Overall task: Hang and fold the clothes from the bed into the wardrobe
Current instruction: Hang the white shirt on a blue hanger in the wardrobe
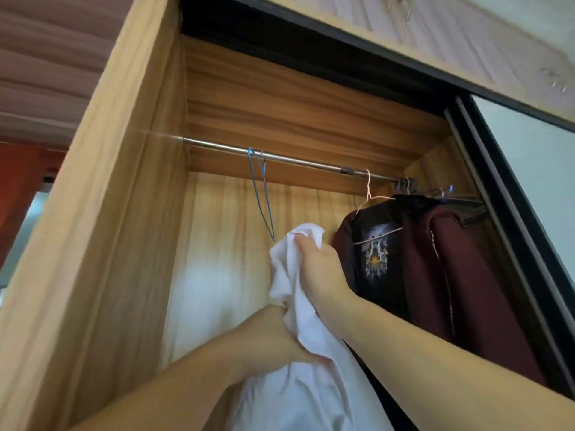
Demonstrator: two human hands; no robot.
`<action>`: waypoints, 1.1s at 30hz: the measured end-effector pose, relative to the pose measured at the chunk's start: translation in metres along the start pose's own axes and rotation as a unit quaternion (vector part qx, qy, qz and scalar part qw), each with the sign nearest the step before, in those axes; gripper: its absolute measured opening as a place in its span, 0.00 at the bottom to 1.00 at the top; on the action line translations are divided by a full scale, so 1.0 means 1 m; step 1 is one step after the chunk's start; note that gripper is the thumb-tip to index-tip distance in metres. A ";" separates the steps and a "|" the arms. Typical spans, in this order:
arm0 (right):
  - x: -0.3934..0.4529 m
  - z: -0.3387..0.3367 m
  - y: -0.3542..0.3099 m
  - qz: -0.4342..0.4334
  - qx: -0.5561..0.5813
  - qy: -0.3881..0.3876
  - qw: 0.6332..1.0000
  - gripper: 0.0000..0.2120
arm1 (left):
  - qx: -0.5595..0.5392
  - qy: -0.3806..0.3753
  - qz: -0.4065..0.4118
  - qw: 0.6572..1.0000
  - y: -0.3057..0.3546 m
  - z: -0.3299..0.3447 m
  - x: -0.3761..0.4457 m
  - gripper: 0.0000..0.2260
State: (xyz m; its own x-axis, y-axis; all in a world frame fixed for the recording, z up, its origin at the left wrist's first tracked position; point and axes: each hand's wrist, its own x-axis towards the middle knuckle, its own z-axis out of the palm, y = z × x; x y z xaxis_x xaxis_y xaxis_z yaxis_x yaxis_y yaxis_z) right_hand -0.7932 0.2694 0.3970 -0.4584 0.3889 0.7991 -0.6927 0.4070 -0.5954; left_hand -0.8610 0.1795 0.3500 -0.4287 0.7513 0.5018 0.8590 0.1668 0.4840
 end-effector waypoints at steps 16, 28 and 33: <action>0.163 -0.021 0.070 0.068 -0.241 -0.310 0.917 0.13 | 0.096 0.316 -0.184 0.926 0.014 -0.140 0.060 0.28; 0.218 0.069 -0.036 -0.190 -0.118 0.009 0.974 0.26 | 0.130 0.414 -0.125 0.892 0.017 -0.179 0.077 0.19; 0.229 0.090 -0.057 -0.074 -0.126 -0.083 0.986 0.25 | 0.150 0.401 -0.122 0.895 0.022 -0.174 0.081 0.17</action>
State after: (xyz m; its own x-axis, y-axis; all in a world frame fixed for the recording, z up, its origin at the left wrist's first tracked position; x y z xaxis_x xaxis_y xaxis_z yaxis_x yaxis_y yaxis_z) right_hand -0.9089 0.2605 0.6216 -0.4625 0.1774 0.8687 -0.6083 0.6493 -0.4565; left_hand -0.9258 0.1323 0.5259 -0.5736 -0.0113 0.8190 0.6970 0.5185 0.4953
